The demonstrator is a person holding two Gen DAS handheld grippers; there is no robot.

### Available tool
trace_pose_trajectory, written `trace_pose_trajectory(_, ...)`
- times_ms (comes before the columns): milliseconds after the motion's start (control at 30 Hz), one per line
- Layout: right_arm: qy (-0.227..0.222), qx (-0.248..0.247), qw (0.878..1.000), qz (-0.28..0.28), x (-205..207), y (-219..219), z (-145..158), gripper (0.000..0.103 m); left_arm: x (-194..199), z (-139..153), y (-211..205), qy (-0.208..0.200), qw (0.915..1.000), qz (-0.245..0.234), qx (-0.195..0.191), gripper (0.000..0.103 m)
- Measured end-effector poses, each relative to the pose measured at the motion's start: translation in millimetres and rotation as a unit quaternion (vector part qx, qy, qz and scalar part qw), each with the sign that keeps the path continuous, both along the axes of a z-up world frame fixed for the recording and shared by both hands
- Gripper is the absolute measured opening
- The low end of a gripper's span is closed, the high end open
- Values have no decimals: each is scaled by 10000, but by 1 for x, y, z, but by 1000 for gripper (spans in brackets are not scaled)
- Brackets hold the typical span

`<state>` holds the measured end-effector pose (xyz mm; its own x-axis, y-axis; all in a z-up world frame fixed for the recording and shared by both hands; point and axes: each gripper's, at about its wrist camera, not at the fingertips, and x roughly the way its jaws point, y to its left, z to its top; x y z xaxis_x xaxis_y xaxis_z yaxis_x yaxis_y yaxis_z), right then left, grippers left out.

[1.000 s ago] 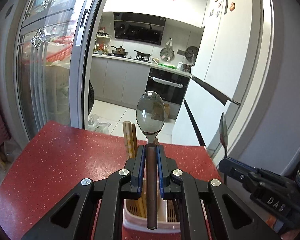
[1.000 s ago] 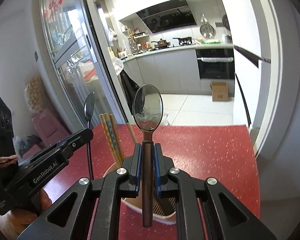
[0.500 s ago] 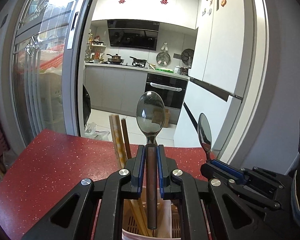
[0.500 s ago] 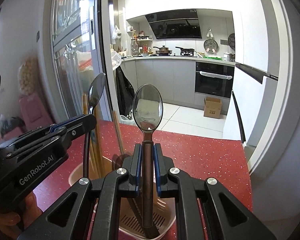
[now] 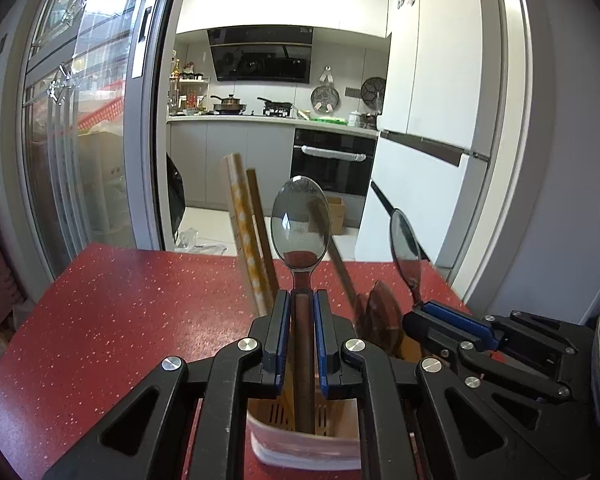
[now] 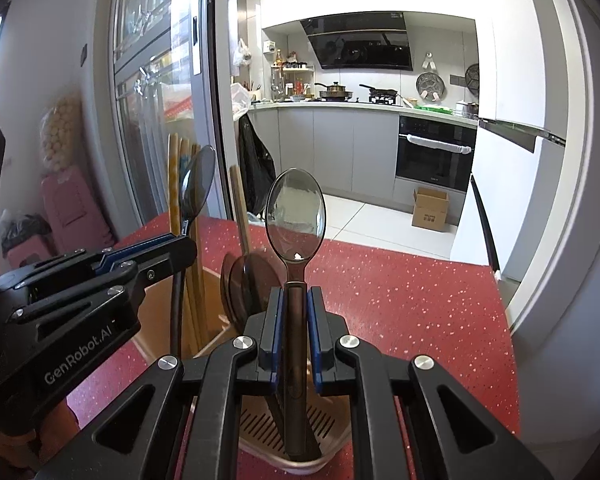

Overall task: Organize utensils
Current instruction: 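Carry both dark spoons to the caddy and lower them inside with both tools, then open both tools to release the spoons into the caddy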

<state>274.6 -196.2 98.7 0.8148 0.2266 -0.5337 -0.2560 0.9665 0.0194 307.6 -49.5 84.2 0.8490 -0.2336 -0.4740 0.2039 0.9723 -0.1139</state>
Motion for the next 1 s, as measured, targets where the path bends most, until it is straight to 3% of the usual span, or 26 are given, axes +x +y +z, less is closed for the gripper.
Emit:
trace_pose_trajectory(667, 176, 11, 9998, -94, -6, -8, -4, 13, -4, -12, 2, 426, 9989, -25, 183, 40)
trace_pose_trajectory(800, 267, 50, 9996, -73, -7, -9, -5, 13, 0, -18, 3, 679, 9974, -54, 221, 40)
trace_pose_trajectory(1000, 479, 60, 9988, 69, -6, -8, -5, 14, -5, -15, 3, 671, 9974, -94, 231, 41)
